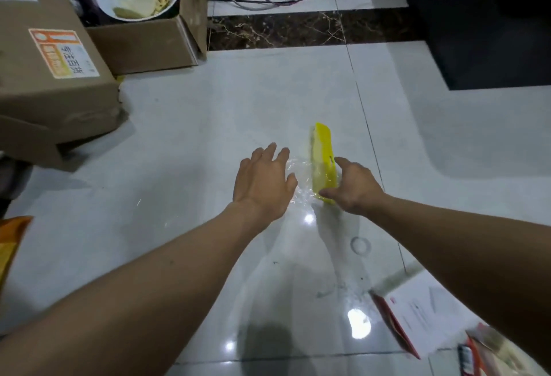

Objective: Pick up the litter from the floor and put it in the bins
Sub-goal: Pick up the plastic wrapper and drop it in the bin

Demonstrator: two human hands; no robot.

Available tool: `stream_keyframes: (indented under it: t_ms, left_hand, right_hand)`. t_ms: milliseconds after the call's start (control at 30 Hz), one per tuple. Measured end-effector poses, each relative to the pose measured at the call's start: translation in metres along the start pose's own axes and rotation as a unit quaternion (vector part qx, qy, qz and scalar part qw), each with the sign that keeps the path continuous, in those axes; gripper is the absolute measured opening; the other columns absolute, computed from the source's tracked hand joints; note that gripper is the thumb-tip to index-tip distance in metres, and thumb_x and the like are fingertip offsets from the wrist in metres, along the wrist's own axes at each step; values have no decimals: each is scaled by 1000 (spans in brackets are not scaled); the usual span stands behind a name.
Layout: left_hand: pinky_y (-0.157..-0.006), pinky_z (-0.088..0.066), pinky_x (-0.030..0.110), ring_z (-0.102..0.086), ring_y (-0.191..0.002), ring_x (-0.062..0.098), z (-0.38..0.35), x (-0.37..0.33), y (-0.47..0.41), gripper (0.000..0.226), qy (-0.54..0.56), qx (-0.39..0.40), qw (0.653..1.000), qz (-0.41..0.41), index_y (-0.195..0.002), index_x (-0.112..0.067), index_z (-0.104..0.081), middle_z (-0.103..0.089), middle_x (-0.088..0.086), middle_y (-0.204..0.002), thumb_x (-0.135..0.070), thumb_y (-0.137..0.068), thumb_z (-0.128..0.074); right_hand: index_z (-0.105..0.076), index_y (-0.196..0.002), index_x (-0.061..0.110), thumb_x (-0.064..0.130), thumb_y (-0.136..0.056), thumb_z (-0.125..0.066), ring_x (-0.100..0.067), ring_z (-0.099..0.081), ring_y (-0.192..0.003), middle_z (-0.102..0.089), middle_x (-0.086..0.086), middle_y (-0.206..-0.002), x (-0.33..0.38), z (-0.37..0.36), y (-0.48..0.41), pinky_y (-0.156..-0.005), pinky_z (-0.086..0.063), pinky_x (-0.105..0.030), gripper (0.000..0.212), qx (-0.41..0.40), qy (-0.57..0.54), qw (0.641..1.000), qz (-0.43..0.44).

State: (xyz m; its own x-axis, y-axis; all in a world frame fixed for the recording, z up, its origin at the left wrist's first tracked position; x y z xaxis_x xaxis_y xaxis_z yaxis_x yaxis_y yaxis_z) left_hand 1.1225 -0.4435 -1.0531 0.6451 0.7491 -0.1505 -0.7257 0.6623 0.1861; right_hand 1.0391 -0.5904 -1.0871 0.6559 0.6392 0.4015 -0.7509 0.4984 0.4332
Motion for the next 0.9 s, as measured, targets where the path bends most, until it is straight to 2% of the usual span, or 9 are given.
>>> stream_keyframes:
  t_ms: [233, 333, 433, 500, 667, 767, 900]
  left_hand:
    - [-109, -25, 37, -25, -141, 24, -15, 1, 4, 54, 10, -28, 1000, -8, -150, -20, -26, -22, 6, -158, -39, -100, -36]
    - [-109, -26, 36, -26, -140, 24, -15, 0, 15, 53, 17, -33, 999, 4, -149, -21, -27, -23, 6, -158, -39, -100, -35]
    - [-109, -26, 36, -27, -140, 25, -14, -3, 31, 53, 26, -37, 999, 12, -150, -22, -26, -24, 6, -157, -39, -100, -35]
    - [-110, -25, 36, -26, -140, 24, -12, -3, 41, 54, 27, -40, 999, 8, -150, -22, -25, -23, 6, -158, -39, -100, -35]
    - [-110, -23, 34, -24, -141, 22, -1, 5, 55, 54, 20, -59, 998, -14, -151, -23, -24, -21, 4, -159, -39, -100, -36]
    - [-111, -23, 34, -23, -142, 22, 1, 15, 61, 54, 5, -58, 998, -21, -151, -23, -23, -19, 4, -159, -38, -101, -35]
    - [-111, -23, 35, -23, -142, 22, -6, 23, 67, 55, -2, -49, 999, -15, -152, -22, -21, -18, 6, -159, -37, -101, -34]
  right_hand:
    - [-51, -128, 13, 19, -76, -73, -30, -57, -107, -62, -9, -110, -11, -20, -7, -88, -49, -38, 57, -48, 4, 999, -25]
    - [-46, -134, 14, 35, -76, -75, -30, -46, -123, -51, -10, -130, -8, -25, 5, -96, -40, -39, 67, -48, 63, 997, 0]
    - [-27, -149, 21, 42, -79, -74, -28, -23, -142, -26, -8, -155, -7, -36, 17, -109, -30, -43, 87, -8, 43, 999, 21]
    - [-18, -152, 22, 45, -82, -71, -26, -17, -145, -20, -7, -157, -5, -42, 20, -110, -29, -45, 91, 8, 41, 999, 30]
    - [-20, -149, 24, 46, -84, -68, -29, -32, -136, -38, -6, -145, 6, -40, 14, -103, -35, -45, 84, -13, 11, 1000, 14]
    - [-22, -147, 24, 40, -83, -70, -32, -42, -126, -48, -11, -134, 11, -39, 12, -97, -37, -43, 82, -11, 39, 999, -8]
    - [-25, -144, 20, 37, -78, -76, -32, -44, -123, -49, -11, -129, 13, -43, 15, -94, -38, -41, 85, -19, 82, 996, -26]
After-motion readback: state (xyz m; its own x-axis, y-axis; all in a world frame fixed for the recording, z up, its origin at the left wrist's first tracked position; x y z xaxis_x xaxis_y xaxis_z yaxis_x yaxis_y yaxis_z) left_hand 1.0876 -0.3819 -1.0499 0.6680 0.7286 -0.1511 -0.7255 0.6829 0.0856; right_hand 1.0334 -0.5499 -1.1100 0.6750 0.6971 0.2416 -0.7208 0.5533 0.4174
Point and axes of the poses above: each hand's wrist, its own y-axis away from the middle knuckle, its own z-axis out of the back of the hand, x = y × z, the point moved 6 cm from there along -y, towards the middle knuckle
